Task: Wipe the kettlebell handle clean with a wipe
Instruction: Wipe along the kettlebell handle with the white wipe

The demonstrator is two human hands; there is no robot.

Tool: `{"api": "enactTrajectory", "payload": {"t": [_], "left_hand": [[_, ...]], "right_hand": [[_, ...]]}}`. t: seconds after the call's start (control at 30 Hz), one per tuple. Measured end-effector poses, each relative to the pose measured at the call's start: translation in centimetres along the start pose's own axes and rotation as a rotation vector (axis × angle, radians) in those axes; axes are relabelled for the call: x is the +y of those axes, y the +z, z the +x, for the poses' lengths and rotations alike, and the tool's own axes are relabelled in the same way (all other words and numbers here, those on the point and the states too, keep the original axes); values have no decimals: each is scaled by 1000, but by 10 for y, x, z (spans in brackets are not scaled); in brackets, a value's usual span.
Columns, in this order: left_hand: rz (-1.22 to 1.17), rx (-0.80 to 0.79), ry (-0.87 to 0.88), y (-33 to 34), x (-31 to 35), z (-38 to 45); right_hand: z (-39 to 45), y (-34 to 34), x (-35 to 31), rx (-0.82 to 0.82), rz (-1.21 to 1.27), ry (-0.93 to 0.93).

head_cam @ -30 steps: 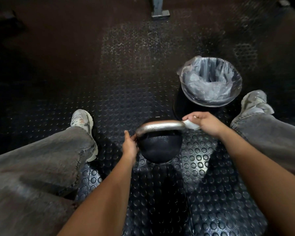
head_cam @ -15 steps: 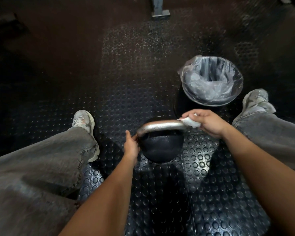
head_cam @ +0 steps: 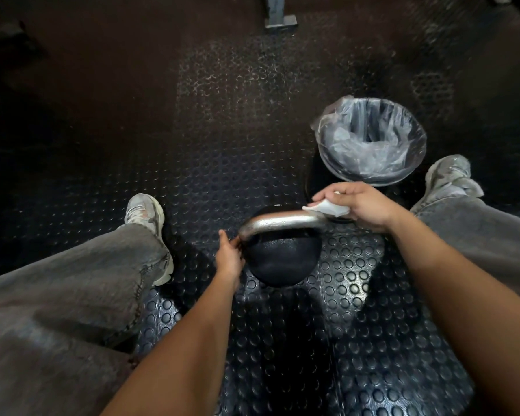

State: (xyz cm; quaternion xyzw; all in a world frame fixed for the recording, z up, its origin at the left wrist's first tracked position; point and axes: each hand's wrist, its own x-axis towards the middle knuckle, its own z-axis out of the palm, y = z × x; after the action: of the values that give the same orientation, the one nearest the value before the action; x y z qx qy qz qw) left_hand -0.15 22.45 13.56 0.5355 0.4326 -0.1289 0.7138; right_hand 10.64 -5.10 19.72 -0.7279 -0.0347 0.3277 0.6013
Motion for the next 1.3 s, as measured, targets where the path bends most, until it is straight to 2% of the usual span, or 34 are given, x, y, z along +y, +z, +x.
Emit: {"api": "enactTrajectory", "payload": {"t": [0.03,0.1,0.2,0.4,0.47,0.53,0.6,0.63,0.73,0.9,1.0,1.07,1.17,1.3], "left_hand": [[-3,0,-1,0,0,1],[-3,-3,3,-1,-1,2],[-1,-13,17,-1,-1,0],[4,4,31,1,-1,0],[7,7,27,1,-1,0],[1,9,23,1,-1,1],[1,6,21,1,-1,2],[-3,4,19,1,-2,3],[-6,1,20,-1,-3,4],[-14,-6,16,-1,-3,3],[-14,-8,18,-1,-3,4],[-16,-11,10,-1,-2,5],[-21,-5,-2,-1,-2,5],[-23,-3,-5,-2,-2,4]], "right_hand": [[-3,-3,11,45,48,32],[-5,-4,29,157,-72,74],[-3,11,34,205,-189,120],[9,20,-13,42,-438,95],[6,14,-20,11,-389,20],[-2,6,-13,-1,-168,-32],[-10,2,3,47,88,22],[-12,2,14,101,110,54],[-7,13,42,219,-118,116],[12,32,5,143,-303,105],[14,30,-17,67,-251,21],[8,26,-14,81,-158,-21],[-3,15,16,196,-1,38],[-5,21,45,286,-70,143]]}}
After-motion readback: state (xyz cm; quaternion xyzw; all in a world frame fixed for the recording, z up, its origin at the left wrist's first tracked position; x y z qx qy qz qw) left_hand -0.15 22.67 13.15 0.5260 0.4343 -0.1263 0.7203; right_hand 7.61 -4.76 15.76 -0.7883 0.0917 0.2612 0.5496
